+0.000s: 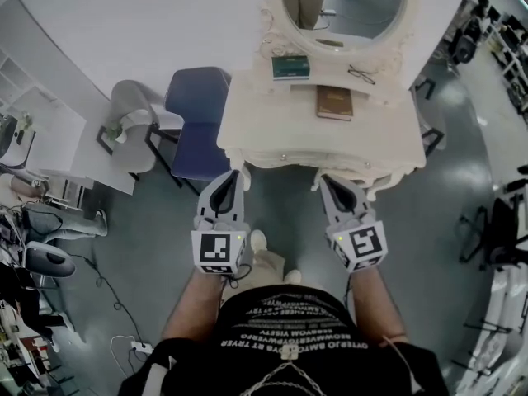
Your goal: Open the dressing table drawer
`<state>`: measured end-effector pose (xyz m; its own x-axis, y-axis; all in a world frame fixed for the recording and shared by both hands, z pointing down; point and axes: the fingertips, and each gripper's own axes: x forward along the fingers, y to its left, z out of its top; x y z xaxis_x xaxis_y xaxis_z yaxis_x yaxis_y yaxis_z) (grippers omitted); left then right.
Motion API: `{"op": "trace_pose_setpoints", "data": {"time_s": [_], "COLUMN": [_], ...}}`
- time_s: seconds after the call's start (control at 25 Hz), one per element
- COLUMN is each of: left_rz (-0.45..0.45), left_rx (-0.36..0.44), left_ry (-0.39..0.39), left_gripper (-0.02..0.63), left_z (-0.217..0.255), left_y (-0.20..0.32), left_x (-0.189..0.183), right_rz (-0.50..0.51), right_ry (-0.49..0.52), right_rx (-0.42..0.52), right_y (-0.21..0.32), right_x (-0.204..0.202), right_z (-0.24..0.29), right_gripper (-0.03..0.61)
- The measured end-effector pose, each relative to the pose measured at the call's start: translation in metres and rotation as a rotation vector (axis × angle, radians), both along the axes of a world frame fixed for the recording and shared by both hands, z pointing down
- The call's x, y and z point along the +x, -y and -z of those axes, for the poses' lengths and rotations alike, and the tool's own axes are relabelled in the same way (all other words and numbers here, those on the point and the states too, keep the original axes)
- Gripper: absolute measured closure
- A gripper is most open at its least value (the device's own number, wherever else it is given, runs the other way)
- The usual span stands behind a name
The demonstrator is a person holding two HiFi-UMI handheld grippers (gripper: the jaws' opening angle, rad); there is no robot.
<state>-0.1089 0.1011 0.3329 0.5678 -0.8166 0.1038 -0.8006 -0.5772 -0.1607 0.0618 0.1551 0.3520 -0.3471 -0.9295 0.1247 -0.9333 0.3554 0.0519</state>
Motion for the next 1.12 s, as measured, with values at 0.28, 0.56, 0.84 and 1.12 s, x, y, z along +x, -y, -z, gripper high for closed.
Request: {"op": "trace_pose_setpoints", "data": {"time_s": [0.28,0.56,0.84,1.12], "left_rz": [-0.036,-0.052,-0.067,-0.099], "left_rx": [-0.016,-0.028,-0.034,-0.051], "left_ry": [0.003,0.018,0.014,0.035], "left_gripper": [0.611,0.611,0.611,0.611], "left_z": [-0.003,-0.009,-0.009,-0.016], "left_y": [0.046,0.093,0.134,0.166], "left_x": [0.005,0.005,0.010,0.014], "right_rz": [-0.038,-0.045,-0.063,-0.089], "right_ry": [0.008,0.004,0.003,-0.006], "right_rx": [-0.013,-0.026,-0.051,-0.054], "right_y": [0.042,0.084,0.121,0.152], "right_x": [0.005,0.002,0.001,0.003], "right_z": [-0.002,-0.010,-0.012,-0.011], "right_gripper": [0.577,0.575,0.575,0.575]}}
